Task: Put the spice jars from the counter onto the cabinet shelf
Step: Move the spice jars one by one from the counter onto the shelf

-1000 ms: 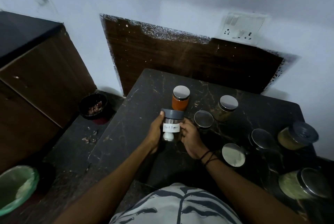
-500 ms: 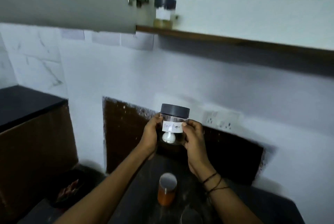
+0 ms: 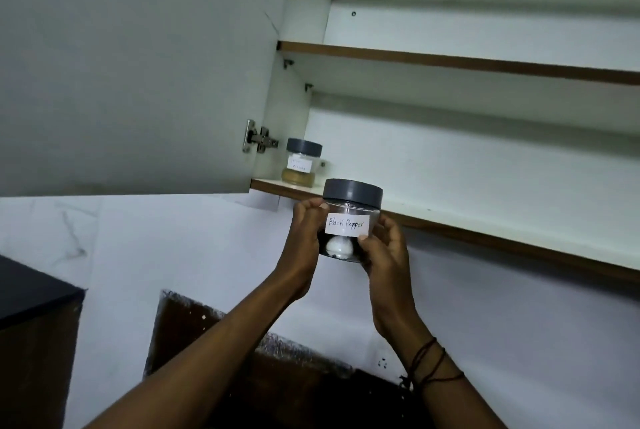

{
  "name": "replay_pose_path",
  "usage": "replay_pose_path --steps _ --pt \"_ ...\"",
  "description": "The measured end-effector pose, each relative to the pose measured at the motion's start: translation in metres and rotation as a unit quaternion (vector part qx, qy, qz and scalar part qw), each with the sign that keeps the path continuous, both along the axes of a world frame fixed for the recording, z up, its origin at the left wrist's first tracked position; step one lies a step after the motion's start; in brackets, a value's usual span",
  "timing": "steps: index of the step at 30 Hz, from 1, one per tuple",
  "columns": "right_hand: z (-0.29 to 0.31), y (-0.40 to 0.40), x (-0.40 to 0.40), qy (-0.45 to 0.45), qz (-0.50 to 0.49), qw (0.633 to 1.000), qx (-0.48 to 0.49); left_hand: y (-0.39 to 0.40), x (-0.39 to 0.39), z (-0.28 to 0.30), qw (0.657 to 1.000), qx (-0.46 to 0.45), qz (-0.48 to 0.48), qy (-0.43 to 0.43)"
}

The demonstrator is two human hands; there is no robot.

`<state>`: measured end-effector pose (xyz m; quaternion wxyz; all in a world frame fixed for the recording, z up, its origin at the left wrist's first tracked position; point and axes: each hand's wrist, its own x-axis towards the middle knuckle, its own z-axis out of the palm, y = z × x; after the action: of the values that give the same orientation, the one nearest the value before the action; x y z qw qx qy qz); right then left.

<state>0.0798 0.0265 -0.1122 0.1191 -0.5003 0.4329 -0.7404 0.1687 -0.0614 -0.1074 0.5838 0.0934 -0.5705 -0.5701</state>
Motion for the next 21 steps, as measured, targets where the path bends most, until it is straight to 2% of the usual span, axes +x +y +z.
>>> replay_pose_path --steps 6,11,16,21 --pt "0.046 -0.021 -0.012 0.043 -0.032 0.998 -0.024 -0.019 -0.013 0.044 0.998 -0.017 0.062 0.022" --pt "0.082 -0.069 -0.024 0.059 -0.185 0.981 -0.027 -0.052 -0.026 0.092 0.982 -0.038 0.183 -0.012" --pt "0.104 -0.118 -0.039 0.098 -0.236 0.965 0.056 -0.088 -0.038 0.113 0.961 -0.068 0.246 -0.109" --pt "0.118 -0.154 -0.055 0.222 -0.258 0.929 0.145 -0.127 -0.052 0.112 0.944 -0.082 0.246 -0.204"
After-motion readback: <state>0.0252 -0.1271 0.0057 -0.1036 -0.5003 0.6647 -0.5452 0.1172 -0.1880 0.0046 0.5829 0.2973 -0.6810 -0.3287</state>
